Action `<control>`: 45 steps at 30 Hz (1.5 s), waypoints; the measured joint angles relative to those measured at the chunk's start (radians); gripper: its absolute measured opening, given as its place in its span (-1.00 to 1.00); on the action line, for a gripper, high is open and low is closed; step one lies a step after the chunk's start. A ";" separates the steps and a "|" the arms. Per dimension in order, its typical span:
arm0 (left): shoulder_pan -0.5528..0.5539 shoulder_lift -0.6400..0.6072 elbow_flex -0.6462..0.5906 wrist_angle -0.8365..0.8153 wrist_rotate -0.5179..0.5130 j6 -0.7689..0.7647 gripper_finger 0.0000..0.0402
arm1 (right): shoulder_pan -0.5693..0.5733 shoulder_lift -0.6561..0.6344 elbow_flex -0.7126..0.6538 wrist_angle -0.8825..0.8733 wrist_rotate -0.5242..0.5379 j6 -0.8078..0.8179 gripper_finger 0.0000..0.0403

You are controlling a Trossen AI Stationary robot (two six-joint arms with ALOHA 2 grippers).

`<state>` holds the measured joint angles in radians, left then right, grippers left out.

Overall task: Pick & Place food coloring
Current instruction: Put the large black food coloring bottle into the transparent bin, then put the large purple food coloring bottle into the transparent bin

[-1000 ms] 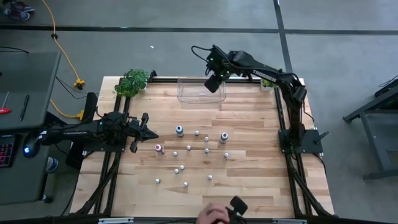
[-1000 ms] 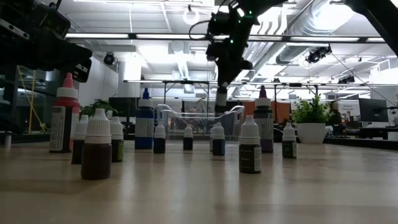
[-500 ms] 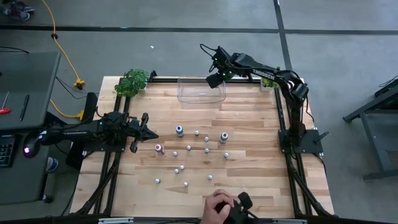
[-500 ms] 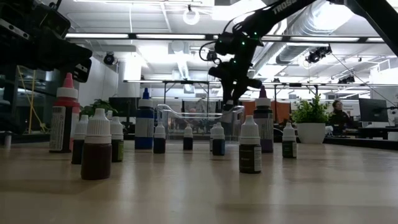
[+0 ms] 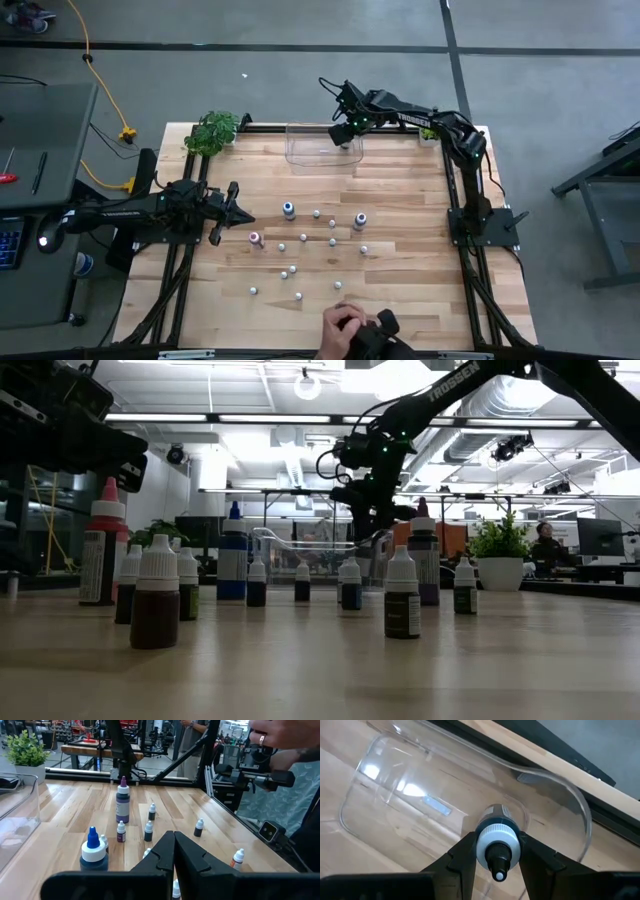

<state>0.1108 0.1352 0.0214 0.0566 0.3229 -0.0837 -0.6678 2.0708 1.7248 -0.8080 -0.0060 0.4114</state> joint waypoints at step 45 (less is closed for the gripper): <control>0.000 0.000 0.000 0.000 -0.004 0.000 -0.99 | 0.117 0.001 0.537 -0.507 0.103 -0.323 0.04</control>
<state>0.1108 0.1352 0.0214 0.0570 0.3191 -0.0837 -0.5510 2.0716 2.2623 -1.3151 0.0965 0.0883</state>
